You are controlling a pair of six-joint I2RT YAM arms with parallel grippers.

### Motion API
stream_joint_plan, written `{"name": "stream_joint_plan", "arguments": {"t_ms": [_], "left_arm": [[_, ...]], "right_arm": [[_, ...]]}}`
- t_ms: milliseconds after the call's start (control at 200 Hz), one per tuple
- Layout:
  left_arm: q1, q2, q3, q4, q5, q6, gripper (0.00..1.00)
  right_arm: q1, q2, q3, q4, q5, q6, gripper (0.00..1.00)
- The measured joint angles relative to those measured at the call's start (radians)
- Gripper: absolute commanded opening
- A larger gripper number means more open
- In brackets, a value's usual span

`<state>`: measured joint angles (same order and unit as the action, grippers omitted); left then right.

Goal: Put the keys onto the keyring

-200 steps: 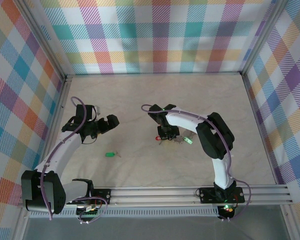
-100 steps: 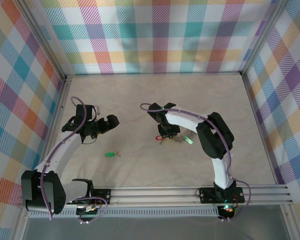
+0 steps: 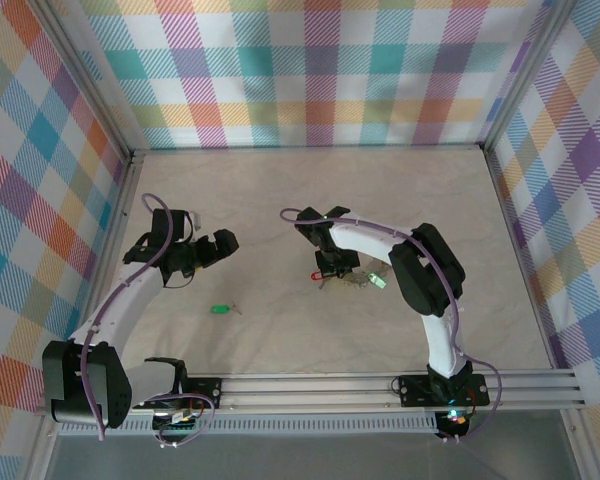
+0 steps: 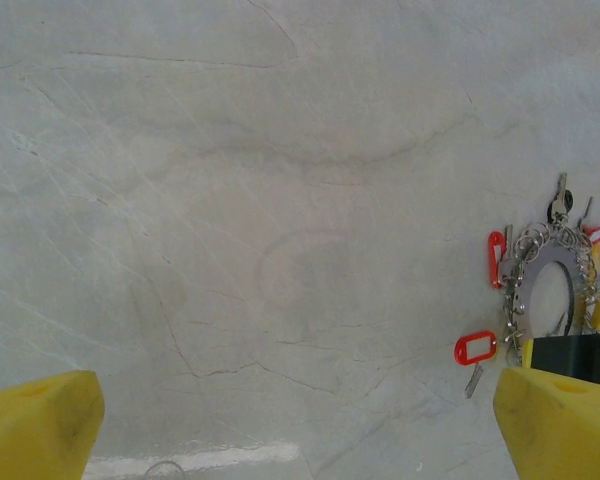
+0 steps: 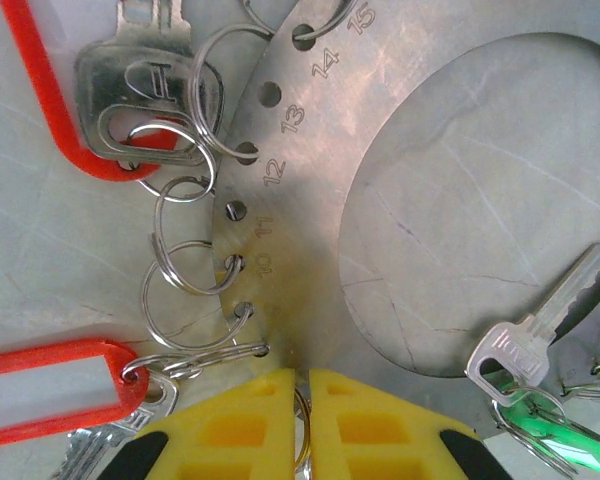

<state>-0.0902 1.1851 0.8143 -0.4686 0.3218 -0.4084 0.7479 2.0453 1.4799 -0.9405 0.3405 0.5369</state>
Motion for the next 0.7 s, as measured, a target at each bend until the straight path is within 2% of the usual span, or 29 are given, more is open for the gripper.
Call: {"name": "stream_joint_plan", "arguments": {"t_ms": [140,195,535,700], "left_arm": [[0.0,0.0,0.0,0.0,0.002,0.0,1.0],[0.0,0.0,0.0,0.0,0.003,0.0,1.0],[0.0,0.0,0.0,-0.003,0.003,0.001,1.0],[0.0,-0.001,0.0,-0.005,0.002,0.001,1.0]], "right_arm": [[0.0,0.0,0.003,0.0,-0.008,0.008,0.1],[0.0,-0.003,0.003,0.0,-0.012,0.016,0.0],[0.0,-0.024,0.003,0.006,-0.056,0.062,0.0],[0.0,-0.11,-0.06,0.077,-0.092,0.025,0.0]]}}
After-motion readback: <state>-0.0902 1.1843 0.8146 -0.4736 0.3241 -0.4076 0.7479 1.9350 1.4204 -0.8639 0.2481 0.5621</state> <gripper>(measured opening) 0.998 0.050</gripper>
